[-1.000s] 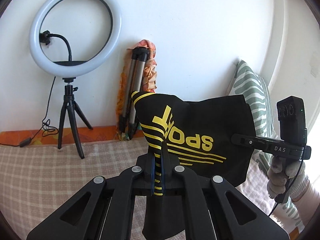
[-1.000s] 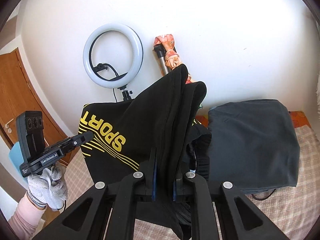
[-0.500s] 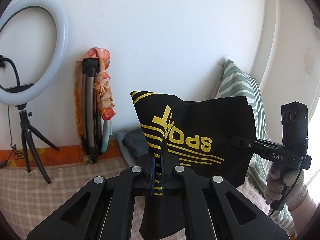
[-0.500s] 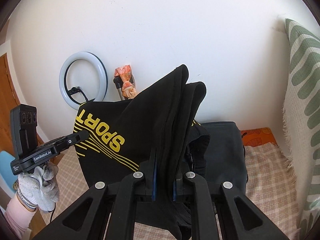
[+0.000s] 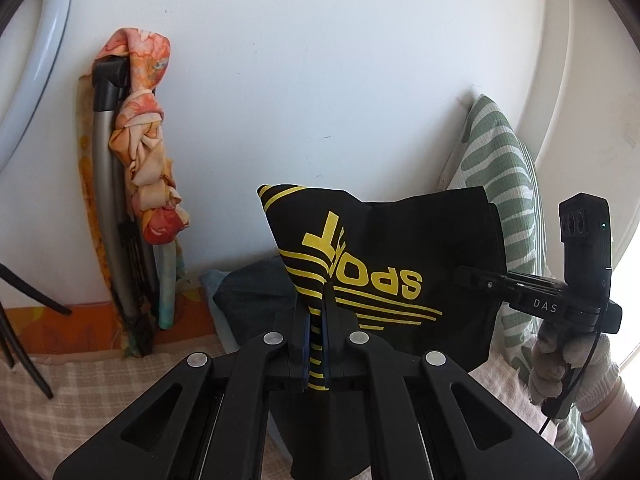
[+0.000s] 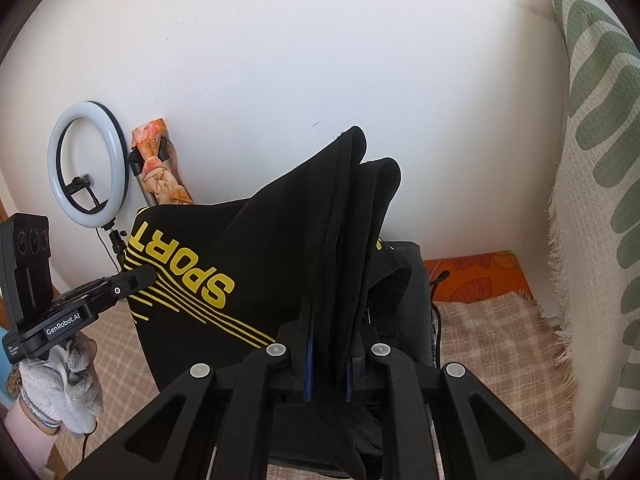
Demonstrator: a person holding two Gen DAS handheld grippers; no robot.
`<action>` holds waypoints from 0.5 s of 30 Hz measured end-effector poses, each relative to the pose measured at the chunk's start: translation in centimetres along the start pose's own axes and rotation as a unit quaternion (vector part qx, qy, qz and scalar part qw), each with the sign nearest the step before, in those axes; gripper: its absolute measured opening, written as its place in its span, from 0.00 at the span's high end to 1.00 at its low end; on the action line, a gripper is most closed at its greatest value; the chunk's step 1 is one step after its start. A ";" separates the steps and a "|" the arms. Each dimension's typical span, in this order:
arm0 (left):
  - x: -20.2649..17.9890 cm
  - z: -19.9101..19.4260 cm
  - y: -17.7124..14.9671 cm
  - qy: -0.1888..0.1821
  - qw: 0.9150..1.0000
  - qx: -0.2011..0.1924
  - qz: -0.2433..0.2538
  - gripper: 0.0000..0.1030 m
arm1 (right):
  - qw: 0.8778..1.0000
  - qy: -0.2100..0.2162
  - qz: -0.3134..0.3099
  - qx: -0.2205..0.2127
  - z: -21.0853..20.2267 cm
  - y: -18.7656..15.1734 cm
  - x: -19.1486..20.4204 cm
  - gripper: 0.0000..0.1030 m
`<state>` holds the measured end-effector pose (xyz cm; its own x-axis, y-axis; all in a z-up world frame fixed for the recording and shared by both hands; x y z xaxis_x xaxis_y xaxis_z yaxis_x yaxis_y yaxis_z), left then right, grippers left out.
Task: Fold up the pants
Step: 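Lift the folded pants with both grippers and carry them onto the grey clothing stack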
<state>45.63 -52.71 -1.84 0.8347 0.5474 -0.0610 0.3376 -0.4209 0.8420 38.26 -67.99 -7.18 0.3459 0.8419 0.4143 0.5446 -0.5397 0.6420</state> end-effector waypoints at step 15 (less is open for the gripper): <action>2.8 7.8 -1.9 0.035 0.998 0.043 -0.002 0.97 | 0.997 -0.059 -0.016 0.037 8.9 0.4 -3.2 0.90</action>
<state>50.76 -55.98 -7.76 0.8022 0.5966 -0.0244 0.3790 -0.4772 0.7929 44.21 -70.89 -13.97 0.4116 0.8560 0.3130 0.6105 -0.5139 0.6026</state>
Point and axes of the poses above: each gripper's, at about its wrist camera, not at the fingertips, and z roughly the way its jaws point, x to its left, y to its top, the point moved 9 cm from there along z, roughly the way its jaws point, and after that the axes turned 14 degrees about z, right-handed, at the moved point
